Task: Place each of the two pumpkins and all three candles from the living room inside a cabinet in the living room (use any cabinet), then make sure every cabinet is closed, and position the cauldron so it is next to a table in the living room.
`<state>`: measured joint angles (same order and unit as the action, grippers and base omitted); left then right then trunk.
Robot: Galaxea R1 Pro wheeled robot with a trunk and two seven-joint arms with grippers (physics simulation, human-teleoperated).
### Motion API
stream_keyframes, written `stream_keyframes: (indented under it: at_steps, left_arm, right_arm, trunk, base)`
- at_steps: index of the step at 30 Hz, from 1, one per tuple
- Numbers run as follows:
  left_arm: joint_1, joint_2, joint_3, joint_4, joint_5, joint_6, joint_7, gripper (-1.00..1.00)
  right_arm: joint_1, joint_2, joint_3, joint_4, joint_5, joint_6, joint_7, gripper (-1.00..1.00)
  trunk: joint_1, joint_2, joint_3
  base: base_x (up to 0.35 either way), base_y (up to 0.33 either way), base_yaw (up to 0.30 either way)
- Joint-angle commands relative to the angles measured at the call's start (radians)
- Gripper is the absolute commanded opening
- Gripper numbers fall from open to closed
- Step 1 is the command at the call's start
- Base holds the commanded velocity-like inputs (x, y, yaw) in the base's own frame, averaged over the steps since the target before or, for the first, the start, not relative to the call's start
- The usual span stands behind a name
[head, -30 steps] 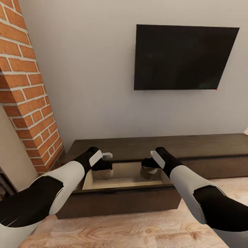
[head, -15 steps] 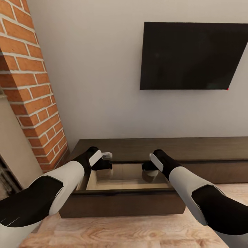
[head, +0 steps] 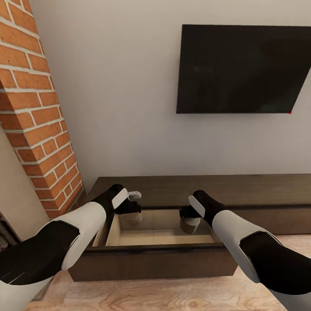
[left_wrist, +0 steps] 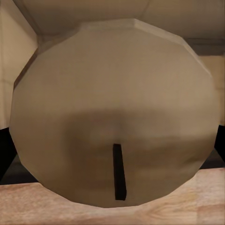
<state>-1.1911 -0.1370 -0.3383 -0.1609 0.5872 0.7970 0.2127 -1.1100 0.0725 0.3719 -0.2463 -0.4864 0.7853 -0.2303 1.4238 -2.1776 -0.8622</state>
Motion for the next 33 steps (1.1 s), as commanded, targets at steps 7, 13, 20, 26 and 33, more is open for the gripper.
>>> stream_keyframes:
  at_steps: [7, 13, 20, 26, 33]
  left_arm:
    - [0.000, -0.005, -0.005, 0.000, 0.010, 0.005, 0.004, -1.00]
    - [0.000, -0.007, -0.005, 0.009, 0.010, 0.007, 0.003, -1.00]
    - [0.000, -0.007, -0.005, 0.017, 0.010, 0.007, 0.003, -1.00]
    - [-0.001, -0.007, -0.005, 0.018, 0.010, 0.007, 0.003, -1.00]
    - [0.000, -0.006, -0.005, 0.017, 0.010, 0.004, 0.001, -1.00]
  right_arm:
    - [0.002, 0.000, 0.007, -0.001, -0.011, -0.027, -0.005, -1.00]
    - [0.005, 0.000, 0.008, -0.001, -0.010, -0.081, -0.004, -1.00]
    - [0.006, 0.000, 0.008, -0.002, -0.009, -0.105, -0.004, -1.00]
    - [0.006, 0.000, 0.008, -0.002, -0.008, -0.120, -0.004, -1.00]
    - [0.007, 0.000, 0.009, -0.001, -0.008, -0.128, -0.004, -1.00]
  trunk:
    - [0.023, -0.042, -0.020]
    - [0.046, -0.084, -0.039]
    - [0.073, -0.133, -0.061]
    - [0.096, -0.175, -0.081]
    - [0.099, -0.182, -0.090]
  base:
    - [0.000, 0.000, 0.000]
    - [0.000, 0.000, 0.000]
    - [0.000, 0.000, 0.000]
    - [0.000, 0.000, 0.000]
    - [0.000, 0.000, 0.000]
